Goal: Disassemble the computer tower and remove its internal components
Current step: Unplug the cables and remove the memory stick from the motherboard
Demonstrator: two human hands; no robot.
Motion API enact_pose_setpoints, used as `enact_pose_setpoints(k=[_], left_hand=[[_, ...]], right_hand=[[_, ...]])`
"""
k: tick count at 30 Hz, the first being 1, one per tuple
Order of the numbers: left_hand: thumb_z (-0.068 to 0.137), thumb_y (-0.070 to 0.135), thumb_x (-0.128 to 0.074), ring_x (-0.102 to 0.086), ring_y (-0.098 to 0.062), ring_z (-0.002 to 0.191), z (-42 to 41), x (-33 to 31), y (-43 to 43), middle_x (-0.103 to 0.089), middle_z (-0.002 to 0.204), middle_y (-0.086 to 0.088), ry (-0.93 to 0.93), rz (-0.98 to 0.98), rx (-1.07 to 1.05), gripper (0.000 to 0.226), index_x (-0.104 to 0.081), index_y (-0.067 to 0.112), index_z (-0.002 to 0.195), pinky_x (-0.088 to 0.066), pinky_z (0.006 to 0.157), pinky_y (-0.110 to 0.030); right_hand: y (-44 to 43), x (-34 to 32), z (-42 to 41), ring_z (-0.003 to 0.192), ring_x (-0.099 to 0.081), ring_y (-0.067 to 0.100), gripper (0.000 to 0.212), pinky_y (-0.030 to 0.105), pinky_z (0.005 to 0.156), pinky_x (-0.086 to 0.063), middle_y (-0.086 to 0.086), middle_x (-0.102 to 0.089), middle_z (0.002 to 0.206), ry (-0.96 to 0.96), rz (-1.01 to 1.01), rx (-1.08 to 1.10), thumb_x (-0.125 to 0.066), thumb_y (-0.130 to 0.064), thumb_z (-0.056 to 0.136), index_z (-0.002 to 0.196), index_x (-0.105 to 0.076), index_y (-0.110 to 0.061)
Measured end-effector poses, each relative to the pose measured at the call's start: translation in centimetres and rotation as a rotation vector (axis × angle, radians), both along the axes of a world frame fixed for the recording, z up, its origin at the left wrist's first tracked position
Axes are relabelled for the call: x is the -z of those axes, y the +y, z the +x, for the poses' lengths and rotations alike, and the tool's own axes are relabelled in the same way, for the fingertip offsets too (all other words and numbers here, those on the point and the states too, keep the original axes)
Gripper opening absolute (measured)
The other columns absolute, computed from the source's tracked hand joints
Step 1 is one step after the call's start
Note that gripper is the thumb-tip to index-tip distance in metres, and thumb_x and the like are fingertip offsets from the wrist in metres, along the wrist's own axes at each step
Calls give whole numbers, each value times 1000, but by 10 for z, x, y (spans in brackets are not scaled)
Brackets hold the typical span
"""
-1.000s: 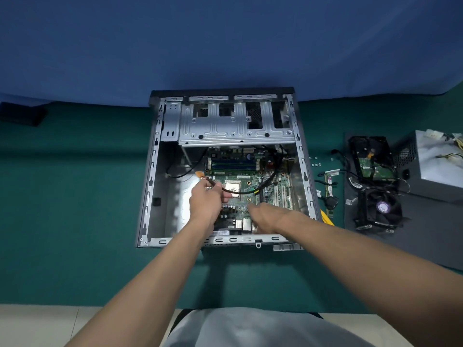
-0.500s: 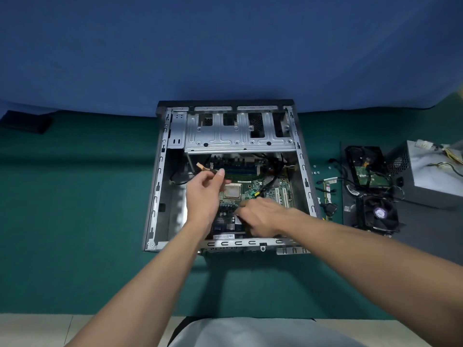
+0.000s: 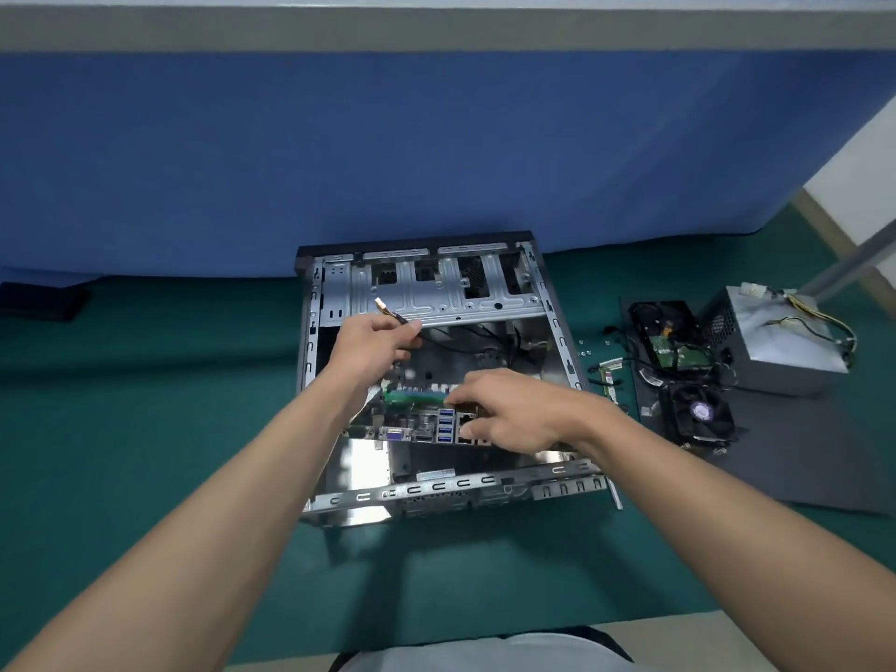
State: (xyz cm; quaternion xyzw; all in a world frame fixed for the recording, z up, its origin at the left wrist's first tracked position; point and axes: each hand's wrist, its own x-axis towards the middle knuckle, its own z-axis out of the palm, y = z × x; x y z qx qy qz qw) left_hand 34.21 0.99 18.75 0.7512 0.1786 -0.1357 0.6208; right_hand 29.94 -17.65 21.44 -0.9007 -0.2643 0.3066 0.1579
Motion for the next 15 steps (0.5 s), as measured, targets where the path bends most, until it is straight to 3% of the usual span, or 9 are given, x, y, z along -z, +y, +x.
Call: enact_pose_setpoints(k=[3,6,9,11,13,15], left_hand=[[90,21,-67,-57,-7,55,-6,3,2,-74,85,-3,30,-37,2,16,-69,6,86,-43,52,-22],[92,20,-65,-60,-9,59,-8,1,7,-75,87,-3,49,-53,77,15,-68,5,92,-45,58,-25],[92,21,-65,-62,-7,62,-11,-5,14,-75,88,0,25,-9,110,14,-70,8,91,-47,58,-21],[92,19,-65,-62,-8,63,-14,-8,16,-75,89,0,31,-37,81,11,-70,9,91,-48,61,-22],[90,15,-66,-65,-10,62,-21,-9,16,-75,91,-5,52,-108,35,11,-70,5,93,-51,59,-23],[89,10,-65,-67,-15,63,-30,-8,14,-74,92,-13,65,-237,-74,13,-68,-2,95,-53,55,-23]], right_hand=[[-7,-15,-4,130,-42,19,50,25,99,-30,5,-44,144,41,12,39,-53,-29,96,143,-41,-14],[-13,-27,-6,110,-54,11,49,20,86,-36,2,-52,138,86,13,31,-53,-30,96,141,-43,-16],[-21,-41,-6,83,-51,-9,47,6,66,-35,-5,-57,128,98,48,17,-54,-31,96,139,-46,-16],[-29,-55,-5,74,-50,-20,43,0,63,-35,-12,-60,116,110,115,28,-55,-29,96,136,-50,-14],[-37,-72,-5,74,-51,-19,40,3,67,-38,-18,-59,104,115,176,25,-56,-27,96,133,-53,-13],[-48,-89,-6,77,-54,-8,35,19,73,-45,-8,-63,100,126,248,15,-57,-27,95,127,-57,-13]])
